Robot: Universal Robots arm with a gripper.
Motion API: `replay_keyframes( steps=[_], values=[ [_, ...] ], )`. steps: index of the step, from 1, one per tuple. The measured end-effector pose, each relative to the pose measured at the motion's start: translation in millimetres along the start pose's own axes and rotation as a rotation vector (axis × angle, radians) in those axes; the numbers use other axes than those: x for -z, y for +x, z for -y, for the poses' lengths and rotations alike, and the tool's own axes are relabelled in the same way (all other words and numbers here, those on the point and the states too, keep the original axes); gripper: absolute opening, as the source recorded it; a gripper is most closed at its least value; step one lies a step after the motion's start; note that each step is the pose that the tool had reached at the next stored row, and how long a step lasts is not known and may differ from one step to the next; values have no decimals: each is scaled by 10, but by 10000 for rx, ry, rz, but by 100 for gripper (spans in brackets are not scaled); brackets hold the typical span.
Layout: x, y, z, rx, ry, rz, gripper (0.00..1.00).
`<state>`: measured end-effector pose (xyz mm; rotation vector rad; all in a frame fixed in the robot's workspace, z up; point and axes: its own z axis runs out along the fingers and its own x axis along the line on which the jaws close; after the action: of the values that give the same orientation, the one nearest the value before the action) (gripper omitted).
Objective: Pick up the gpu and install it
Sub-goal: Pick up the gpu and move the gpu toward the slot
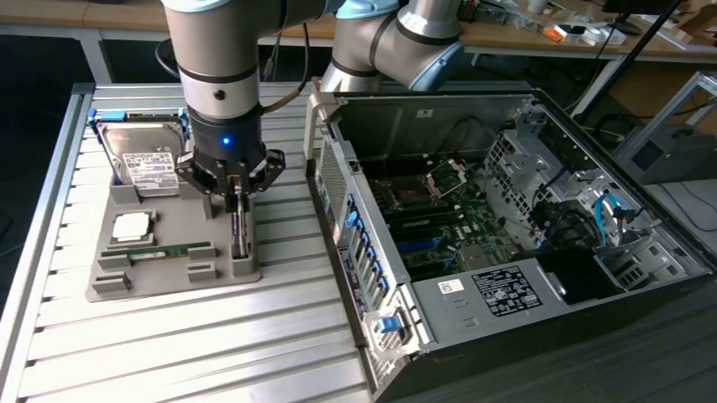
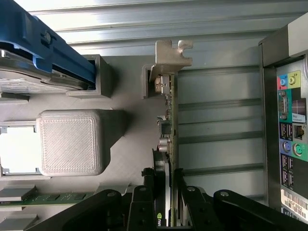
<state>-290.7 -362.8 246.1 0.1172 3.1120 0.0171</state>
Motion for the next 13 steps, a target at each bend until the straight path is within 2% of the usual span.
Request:
replay_keyframes(
  steps=[13],
  values=[
    [57,-1,-1,0,-2,0,27]
  ],
)
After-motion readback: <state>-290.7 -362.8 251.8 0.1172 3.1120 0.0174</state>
